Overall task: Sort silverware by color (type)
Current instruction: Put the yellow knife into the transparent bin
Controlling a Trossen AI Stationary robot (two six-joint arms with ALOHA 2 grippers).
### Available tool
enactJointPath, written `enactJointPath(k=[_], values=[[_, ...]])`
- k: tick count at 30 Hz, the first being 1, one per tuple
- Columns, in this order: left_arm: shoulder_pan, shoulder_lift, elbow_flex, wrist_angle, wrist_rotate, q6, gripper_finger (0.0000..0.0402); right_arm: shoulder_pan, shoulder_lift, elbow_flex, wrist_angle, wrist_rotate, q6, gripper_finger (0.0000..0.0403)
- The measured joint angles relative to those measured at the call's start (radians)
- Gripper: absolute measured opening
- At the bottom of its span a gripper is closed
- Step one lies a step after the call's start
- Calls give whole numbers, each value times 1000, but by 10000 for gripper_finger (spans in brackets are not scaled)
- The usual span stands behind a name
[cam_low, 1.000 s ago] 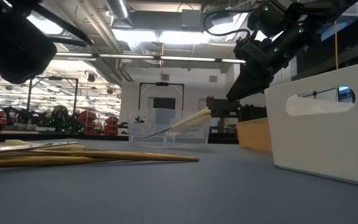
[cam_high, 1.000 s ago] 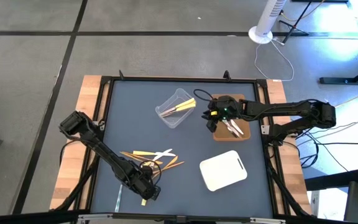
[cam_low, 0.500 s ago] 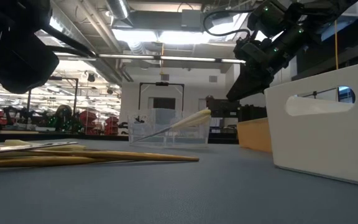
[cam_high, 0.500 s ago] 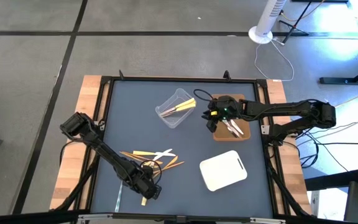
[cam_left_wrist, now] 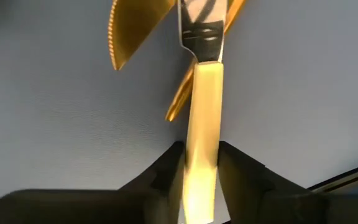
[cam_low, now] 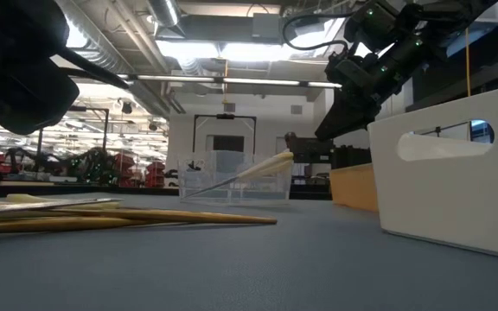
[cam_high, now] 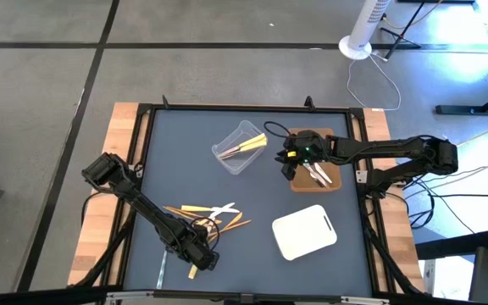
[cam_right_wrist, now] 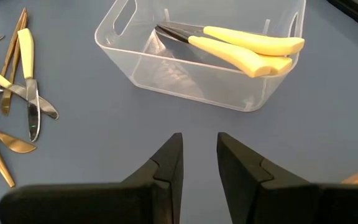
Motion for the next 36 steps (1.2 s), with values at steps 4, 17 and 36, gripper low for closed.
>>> enactJointPath(k=[4, 17, 36], values=[[0, 0, 0, 2, -1, 0, 71, 0, 0, 0, 0, 0, 0, 85], [1, -16, -1, 24, 11, 8, 67, 0, 0, 0, 0, 0, 0, 86], [17, -149, -1, 25, -12, 41, 72, 0, 0, 0, 0, 0, -6, 86]])
